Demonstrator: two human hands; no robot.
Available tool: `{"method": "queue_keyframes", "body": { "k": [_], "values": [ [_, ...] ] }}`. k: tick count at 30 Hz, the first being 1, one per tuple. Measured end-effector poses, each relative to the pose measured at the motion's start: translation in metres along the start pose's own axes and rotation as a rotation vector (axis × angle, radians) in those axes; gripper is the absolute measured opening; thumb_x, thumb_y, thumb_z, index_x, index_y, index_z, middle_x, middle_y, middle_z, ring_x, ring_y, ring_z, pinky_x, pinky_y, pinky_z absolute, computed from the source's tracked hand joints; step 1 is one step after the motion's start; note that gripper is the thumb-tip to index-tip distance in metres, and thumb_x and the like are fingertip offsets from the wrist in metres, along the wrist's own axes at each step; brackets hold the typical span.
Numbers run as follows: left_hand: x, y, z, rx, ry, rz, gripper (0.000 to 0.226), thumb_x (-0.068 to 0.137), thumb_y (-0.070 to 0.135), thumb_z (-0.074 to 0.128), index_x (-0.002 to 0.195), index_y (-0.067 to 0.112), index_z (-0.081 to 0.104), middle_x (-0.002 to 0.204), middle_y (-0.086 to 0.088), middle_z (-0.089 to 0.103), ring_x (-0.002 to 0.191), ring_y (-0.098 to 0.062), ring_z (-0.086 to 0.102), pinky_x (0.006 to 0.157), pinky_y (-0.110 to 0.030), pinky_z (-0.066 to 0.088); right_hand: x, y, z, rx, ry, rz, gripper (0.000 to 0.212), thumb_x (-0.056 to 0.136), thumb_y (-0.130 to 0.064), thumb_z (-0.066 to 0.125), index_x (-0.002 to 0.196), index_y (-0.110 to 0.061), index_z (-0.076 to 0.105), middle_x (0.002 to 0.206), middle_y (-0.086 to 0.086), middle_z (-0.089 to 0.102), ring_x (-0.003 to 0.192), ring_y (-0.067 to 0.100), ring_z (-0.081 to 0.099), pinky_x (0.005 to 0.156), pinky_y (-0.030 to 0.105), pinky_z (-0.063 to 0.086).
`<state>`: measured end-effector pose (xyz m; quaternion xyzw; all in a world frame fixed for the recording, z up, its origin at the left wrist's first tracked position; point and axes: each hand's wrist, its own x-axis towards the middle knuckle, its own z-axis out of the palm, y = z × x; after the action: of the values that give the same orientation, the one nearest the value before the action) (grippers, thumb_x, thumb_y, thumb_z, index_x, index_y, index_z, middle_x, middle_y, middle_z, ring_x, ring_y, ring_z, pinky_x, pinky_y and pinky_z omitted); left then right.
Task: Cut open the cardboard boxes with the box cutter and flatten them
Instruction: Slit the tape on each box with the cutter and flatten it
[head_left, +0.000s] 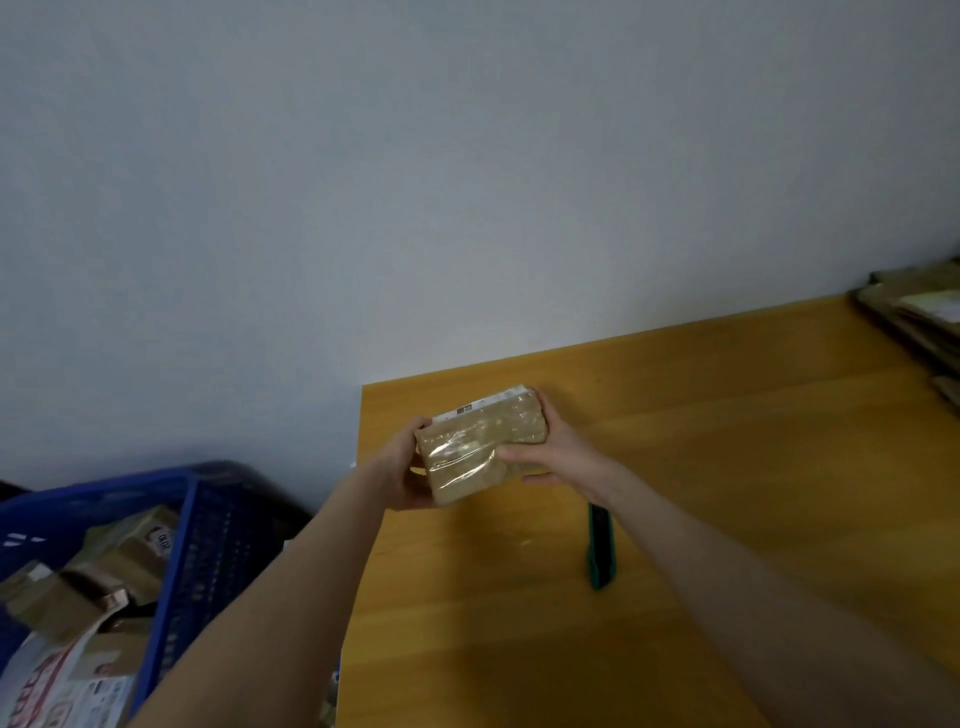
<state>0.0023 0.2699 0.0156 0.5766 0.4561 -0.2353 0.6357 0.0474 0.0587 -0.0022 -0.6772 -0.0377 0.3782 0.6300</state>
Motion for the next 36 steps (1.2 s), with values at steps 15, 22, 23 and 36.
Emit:
{"method": "queue_keyframes", "body": {
  "k": [15,22,23,36],
  "values": [
    [0.02,-0.013,-0.018,1.026,0.085,0.723,0.079,0.09,0.057,0.055,0.152,0.018,0.027,0.154,-0.008,0.028,0.139,-0.027,0.033,0.113,-0.042,0.029,0.03,0.013,0.059,0.203,0.466,0.346,0.043,0.091,-0.025,0.064,0.127,-0.01,0.047,0.123,0.009,0.053,0.103,0.028,0.057,0.076,0.037,0.059],
    [0.047,-0.024,0.007,1.636,0.16,0.895,0.107,0.077,0.054,0.072,0.155,0.016,0.008,0.155,-0.008,0.019,0.143,-0.029,0.019,0.118,-0.046,0.018,0.023,0.041,0.055,-0.158,0.547,0.336,0.052,0.099,-0.05,0.039,0.128,-0.011,0.056,0.112,0.011,0.06,0.099,0.028,0.06,0.075,0.033,0.049],
    [0.049,-0.022,0.011,1.651,0.174,0.901,0.107,0.075,0.051,0.074,0.154,0.016,0.011,0.151,-0.01,0.024,0.14,-0.031,0.024,0.117,-0.044,0.022,0.021,0.048,0.05,-0.286,0.587,0.345,0.056,0.099,-0.054,0.034,0.13,-0.012,0.055,0.119,0.011,0.059,0.104,0.028,0.058,0.077,0.032,0.046],
    [0.062,-0.031,0.02,1.672,0.301,0.946,0.102,0.062,0.06,0.078,0.142,0.018,0.03,0.131,-0.009,0.036,0.121,-0.027,0.038,0.1,-0.036,0.038,0.022,0.109,0.011,-0.851,0.763,0.624,0.035,0.101,-0.015,0.04,0.135,-0.01,0.039,0.134,0.012,0.045,0.118,0.027,0.048,0.091,0.038,0.047]
  ]
}}
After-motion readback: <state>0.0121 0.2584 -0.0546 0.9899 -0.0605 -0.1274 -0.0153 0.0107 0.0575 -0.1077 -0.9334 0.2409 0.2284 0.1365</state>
